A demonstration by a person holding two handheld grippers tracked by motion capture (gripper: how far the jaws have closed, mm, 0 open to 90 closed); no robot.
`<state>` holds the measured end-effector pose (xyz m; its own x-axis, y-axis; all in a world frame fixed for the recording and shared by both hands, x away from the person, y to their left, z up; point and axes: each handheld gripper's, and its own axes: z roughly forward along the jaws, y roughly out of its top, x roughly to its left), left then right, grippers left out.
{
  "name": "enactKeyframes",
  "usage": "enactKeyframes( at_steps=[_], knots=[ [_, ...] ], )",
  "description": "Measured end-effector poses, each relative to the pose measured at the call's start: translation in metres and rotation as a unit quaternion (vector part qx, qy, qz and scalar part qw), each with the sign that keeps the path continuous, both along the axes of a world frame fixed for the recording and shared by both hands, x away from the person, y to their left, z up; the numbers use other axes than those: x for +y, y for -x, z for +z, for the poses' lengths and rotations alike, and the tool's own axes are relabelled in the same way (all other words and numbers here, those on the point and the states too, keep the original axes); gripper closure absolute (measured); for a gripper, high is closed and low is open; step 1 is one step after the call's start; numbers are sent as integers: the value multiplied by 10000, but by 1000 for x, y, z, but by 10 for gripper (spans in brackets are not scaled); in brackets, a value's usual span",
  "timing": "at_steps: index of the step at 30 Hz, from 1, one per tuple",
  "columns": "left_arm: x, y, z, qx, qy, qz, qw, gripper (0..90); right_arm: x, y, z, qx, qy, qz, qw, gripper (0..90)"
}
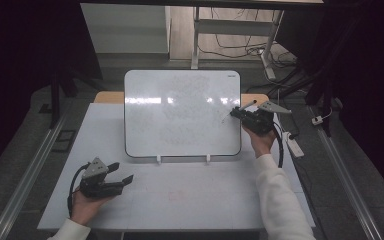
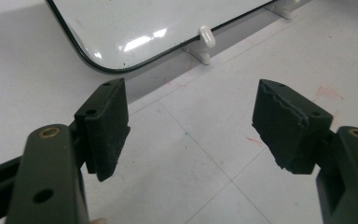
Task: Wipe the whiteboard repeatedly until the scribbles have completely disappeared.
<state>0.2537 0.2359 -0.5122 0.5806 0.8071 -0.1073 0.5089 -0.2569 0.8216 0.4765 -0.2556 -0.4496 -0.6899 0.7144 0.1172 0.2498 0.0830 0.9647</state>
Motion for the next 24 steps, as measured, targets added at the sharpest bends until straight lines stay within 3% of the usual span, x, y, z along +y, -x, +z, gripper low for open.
enactKeyframes(
  at_steps=[1, 2, 5, 6, 7, 10, 12, 16, 17, 19, 21, 24],
  knots=[
    [1, -1, 0, 4, 10, 2, 10000, 279, 2, 0, -1, 5, -26, 7, 10000, 780],
    [1, -1, -1, 12, 10, 5, 10000, 279, 9, 3, -4, 53, 32, 184, 9998, 780],
    [0, -2, -1, 25, -10, -5, 10000, 279, 27, 10, -11, 47, 396, 655, 9971, 780],
    [0, -2, -1, 25, -14, -9, 10000, 279, 28, 9, -9, 9, 514, 666, 9965, 780],
    [0, -1, -1, 23, -22, -22, 10000, 279, 26, 7, -6, -27, 470, 578, 9972, 780],
    [0, 1, 0, -12, -5, -12, 10000, 279, 10, -4, 3, 1, 89, 88, 9999, 780],
    [1, 0, 0, -9, 3, 1, 10000, 279, 11, -2, 3, -19, 134, 76, 9999, 780],
    [1, -2, -1, 14, -7, -12, 10000, 279, 26, 13, -11, 116, 513, 628, 9966, 780],
    [0, -1, -1, 16, -6, -25, 10000, 279, 26, 15, -12, 105, 550, 651, 9963, 780],
    [-1, -1, -1, 16, -24, -28, 10000, 279, 22, 14, -10, 131, 498, 612, 9968, 780],
    [-2, 0, 0, -3, -28, -31, 10000, 279, 15, 9, -4, 54, 395, 273, 9988, 780],
    [-1, 0, 0, -12, -5, -2, 10000, 279, 15, 8, -3, 95, 357, 274, 9989, 780]
  ],
)
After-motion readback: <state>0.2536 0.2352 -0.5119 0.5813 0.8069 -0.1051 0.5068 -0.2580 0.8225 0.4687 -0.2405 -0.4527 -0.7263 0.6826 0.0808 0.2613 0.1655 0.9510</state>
